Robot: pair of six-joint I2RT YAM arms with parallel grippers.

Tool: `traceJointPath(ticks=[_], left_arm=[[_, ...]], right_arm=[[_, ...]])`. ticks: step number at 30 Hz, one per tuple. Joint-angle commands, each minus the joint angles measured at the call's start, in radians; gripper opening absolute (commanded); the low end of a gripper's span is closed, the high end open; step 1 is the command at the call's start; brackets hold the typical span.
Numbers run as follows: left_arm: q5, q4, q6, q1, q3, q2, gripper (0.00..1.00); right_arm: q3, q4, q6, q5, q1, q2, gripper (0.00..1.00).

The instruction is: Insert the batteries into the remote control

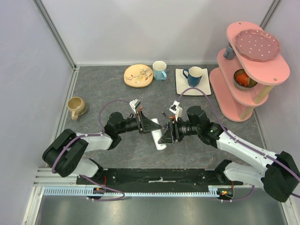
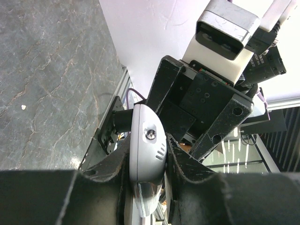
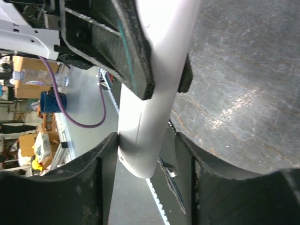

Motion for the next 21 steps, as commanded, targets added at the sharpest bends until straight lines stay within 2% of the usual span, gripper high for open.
traceJointPath(ticks=[1,4,5,6,9,12,16,21], left_arm=[[0.050,0.112,-0.034,-0.008,-0.009,-0.016,0.02],[0.052,0.135,-0.041,-0.008,-0.017,-0.008,0.02],[0.052,0.141,-0.043,-0.008,-0.020,-0.004,0.02],[0.050,0.146,-0.044,-0.008,-0.020,-0.004,0.02],[0.048,0.158,-0.047,-0.008,-0.022,0.004,0.02],[0.047,0.173,-0.054,-0.008,-0.023,0.008,0.02],[0.050,0.190,-0.063,-0.008,-0.020,0.007,0.02],[0.056,0.209,-0.064,-0.010,-0.023,0.005,0.02]], right_arm=[[-0.009,0.081,0.019,0.005,-0.002,0.009,0.54],[-0.022,0.129,0.042,-0.019,-0.002,0.008,0.51],[-0.025,0.139,0.046,-0.024,-0.002,0.008,0.53],[-0.028,0.147,0.053,-0.024,-0.002,0.002,0.60],[-0.039,0.182,0.086,-0.024,-0.003,-0.007,0.71],[-0.046,0.221,0.109,-0.022,-0.003,-0.007,0.72],[-0.054,0.236,0.117,-0.025,-0.002,0.002,0.66],[-0.068,0.267,0.132,-0.030,-0.003,0.014,0.51]])
